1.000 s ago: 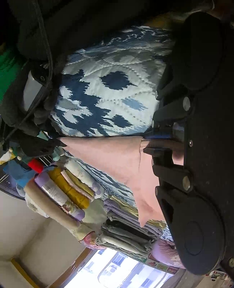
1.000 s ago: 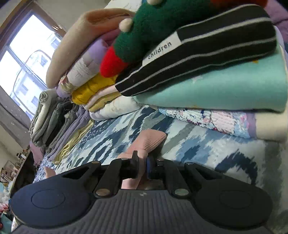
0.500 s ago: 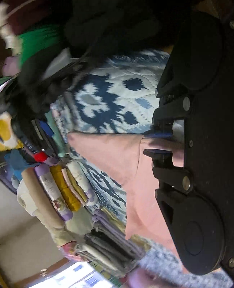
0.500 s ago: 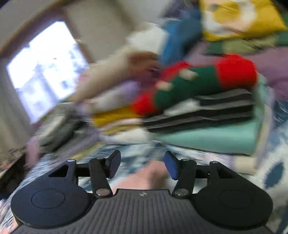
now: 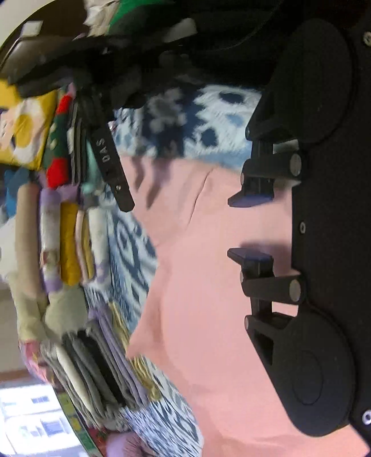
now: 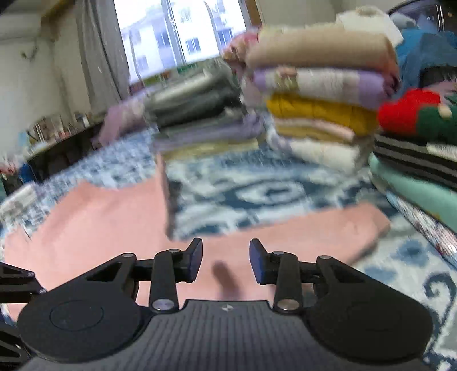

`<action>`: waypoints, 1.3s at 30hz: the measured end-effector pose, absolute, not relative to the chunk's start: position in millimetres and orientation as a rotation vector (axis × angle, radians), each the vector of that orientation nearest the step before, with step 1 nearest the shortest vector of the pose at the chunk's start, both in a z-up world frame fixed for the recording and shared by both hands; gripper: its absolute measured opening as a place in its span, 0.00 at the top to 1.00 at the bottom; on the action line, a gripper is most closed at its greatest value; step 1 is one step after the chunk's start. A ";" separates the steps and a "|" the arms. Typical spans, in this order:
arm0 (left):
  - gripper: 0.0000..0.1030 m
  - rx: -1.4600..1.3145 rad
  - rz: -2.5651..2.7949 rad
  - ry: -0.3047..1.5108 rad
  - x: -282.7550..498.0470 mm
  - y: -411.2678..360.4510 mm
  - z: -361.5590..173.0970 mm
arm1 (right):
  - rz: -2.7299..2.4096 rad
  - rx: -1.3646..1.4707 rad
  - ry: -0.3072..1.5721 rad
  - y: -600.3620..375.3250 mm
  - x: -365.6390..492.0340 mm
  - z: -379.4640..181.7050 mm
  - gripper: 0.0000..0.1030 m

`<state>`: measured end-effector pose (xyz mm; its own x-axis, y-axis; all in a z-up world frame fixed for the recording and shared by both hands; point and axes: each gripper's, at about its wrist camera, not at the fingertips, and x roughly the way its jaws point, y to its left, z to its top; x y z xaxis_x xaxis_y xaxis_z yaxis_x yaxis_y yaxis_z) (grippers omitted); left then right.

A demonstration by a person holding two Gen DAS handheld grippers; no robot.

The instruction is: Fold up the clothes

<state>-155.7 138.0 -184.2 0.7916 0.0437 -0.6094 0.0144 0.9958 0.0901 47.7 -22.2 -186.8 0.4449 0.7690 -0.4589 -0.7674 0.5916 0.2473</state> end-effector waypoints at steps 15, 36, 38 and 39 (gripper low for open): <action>0.71 0.017 0.375 0.662 -161.0 313.9 -157.0 | 1.156 -0.475 0.625 171.2 40.4 -160.4 0.77; 0.70 -0.315 0.377 0.692 -150.8 465.3 -171.6 | 1.039 -0.212 0.786 188.9 138.6 -174.5 0.70; 0.70 -0.353 0.394 0.701 -145.9 476.2 -177.8 | 1.043 -0.223 0.814 200.1 144.4 -177.7 0.68; 0.70 -0.370 0.404 0.700 -143.9 480.4 -181.8 | 1.041 -0.231 0.832 204.7 148.0 -182.5 0.70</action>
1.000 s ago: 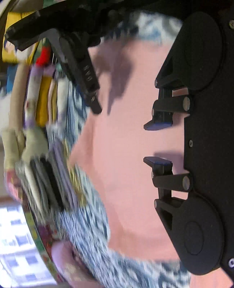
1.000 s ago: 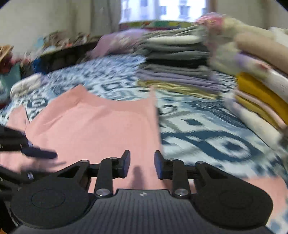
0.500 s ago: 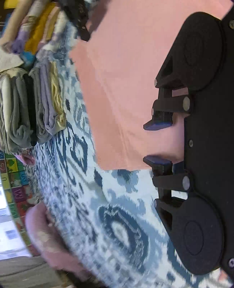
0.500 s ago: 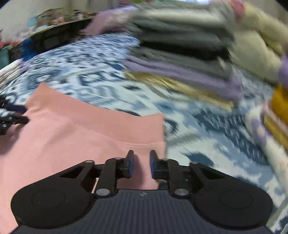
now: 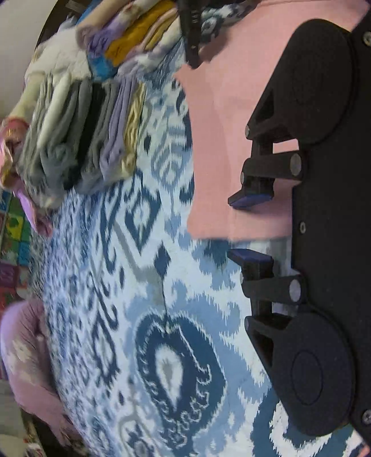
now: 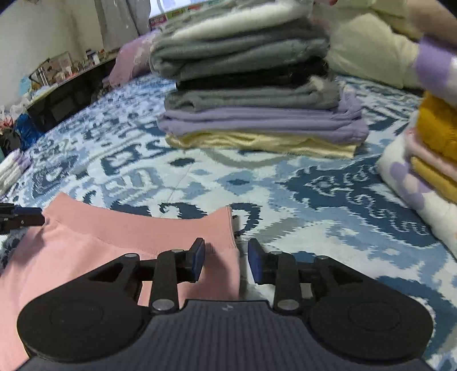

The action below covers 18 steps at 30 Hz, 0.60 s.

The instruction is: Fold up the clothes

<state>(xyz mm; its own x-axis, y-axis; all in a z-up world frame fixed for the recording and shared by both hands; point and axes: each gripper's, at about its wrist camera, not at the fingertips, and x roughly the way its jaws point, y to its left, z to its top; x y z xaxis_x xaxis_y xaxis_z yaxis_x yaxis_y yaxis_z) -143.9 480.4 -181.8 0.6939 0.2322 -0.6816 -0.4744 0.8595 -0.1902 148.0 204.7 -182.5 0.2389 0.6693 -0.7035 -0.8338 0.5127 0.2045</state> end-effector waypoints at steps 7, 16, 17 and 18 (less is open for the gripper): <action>0.78 -0.510 0.400 0.670 -151.9 496.9 -189.7 | 0.915 -0.144 0.863 191.2 171.9 -198.8 1.00; 0.65 -0.454 0.376 0.567 -160.6 483.4 -159.7 | 0.999 -0.156 0.730 179.6 144.1 -151.7 0.90; 0.65 -0.443 0.344 0.572 -155.8 478.7 -159.8 | 1.033 -0.172 0.723 184.7 138.3 -149.8 0.90; 0.65 -0.434 0.322 0.589 -150.1 474.9 -162.0 | 1.060 -0.195 0.742 193.6 135.1 -154.0 0.91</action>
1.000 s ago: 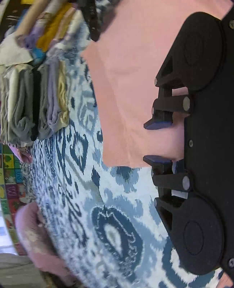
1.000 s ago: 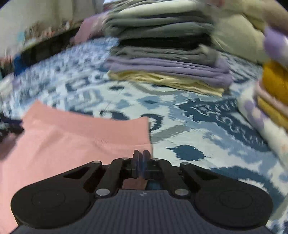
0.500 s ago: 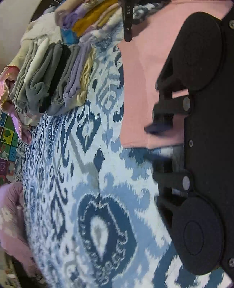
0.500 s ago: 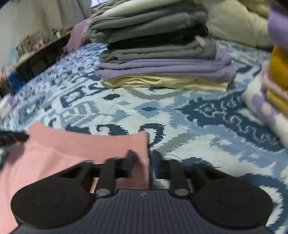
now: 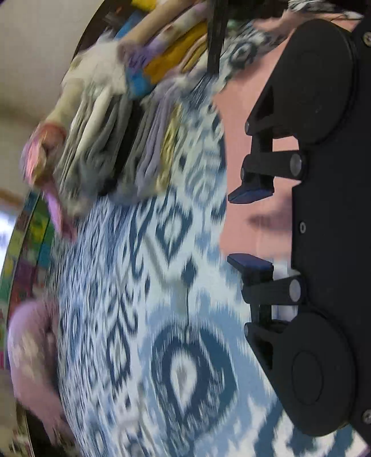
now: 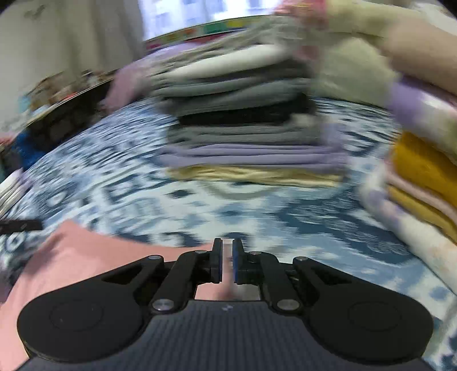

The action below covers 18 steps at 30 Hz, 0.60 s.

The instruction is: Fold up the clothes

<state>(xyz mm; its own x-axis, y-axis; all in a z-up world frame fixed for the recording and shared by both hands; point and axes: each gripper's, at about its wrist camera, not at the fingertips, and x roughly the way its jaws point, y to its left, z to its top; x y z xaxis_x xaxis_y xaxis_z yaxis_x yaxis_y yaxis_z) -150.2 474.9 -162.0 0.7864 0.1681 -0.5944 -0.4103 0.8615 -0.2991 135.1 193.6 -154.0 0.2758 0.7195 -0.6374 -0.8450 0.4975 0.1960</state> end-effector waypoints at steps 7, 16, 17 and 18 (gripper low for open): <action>0.69 -0.463 0.355 0.641 -144.6 479.3 -167.5 | 0.978 -0.170 0.926 213.1 158.0 -181.3 0.99; 0.66 -0.714 0.650 0.385 -285.1 505.0 -123.7 | 1.129 -0.205 0.744 197.3 40.3 -119.7 0.88; 0.60 -0.737 0.676 0.366 -301.4 500.5 -123.1 | 1.161 -0.224 0.724 198.3 20.7 -117.7 0.87; 0.59 -0.752 0.699 0.353 -315.8 492.5 -124.3 | 1.189 -0.243 0.699 199.1 2.1 -116.6 0.83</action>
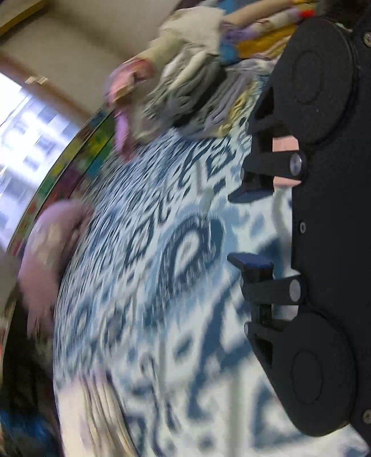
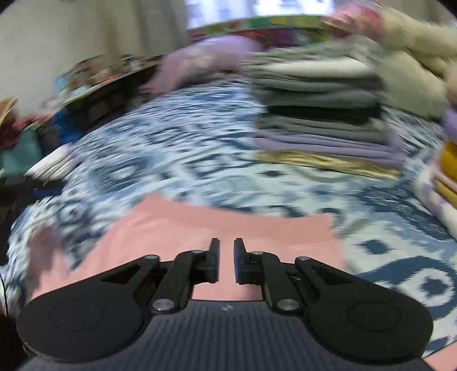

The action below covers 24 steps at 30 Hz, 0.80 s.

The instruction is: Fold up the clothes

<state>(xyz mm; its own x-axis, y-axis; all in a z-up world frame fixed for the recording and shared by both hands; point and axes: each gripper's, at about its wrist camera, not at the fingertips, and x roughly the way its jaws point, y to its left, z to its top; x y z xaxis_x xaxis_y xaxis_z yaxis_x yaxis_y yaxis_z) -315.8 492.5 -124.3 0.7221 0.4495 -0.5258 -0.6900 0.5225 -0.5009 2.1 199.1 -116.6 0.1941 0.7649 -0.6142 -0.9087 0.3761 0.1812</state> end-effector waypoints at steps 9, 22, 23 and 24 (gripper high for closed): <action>0.58 -0.810 0.725 0.322 -379.1 444.4 -144.9 | 1.354 -0.451 0.613 220.8 -150.9 -161.1 0.60; 0.58 -0.790 0.714 0.294 -409.5 421.0 -160.0 | 1.404 -0.656 0.465 218.6 -251.3 -183.6 0.60; 0.58 -0.800 0.712 0.283 -411.4 421.3 -160.8 | 1.392 -0.678 0.401 213.8 -263.4 -182.9 0.60; 0.58 -0.816 0.702 0.268 -413.3 421.6 -160.8 | 1.380 -0.684 0.358 209.4 -273.0 -181.2 0.64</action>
<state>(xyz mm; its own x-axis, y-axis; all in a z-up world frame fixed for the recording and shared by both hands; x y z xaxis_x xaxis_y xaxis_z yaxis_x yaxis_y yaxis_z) -413.3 421.6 -160.8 0.7454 0.4678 -0.4749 -0.6653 0.4774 -0.5740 -273.0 209.4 -181.2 0.1783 0.7737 -0.6079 -0.9717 0.0410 -0.2328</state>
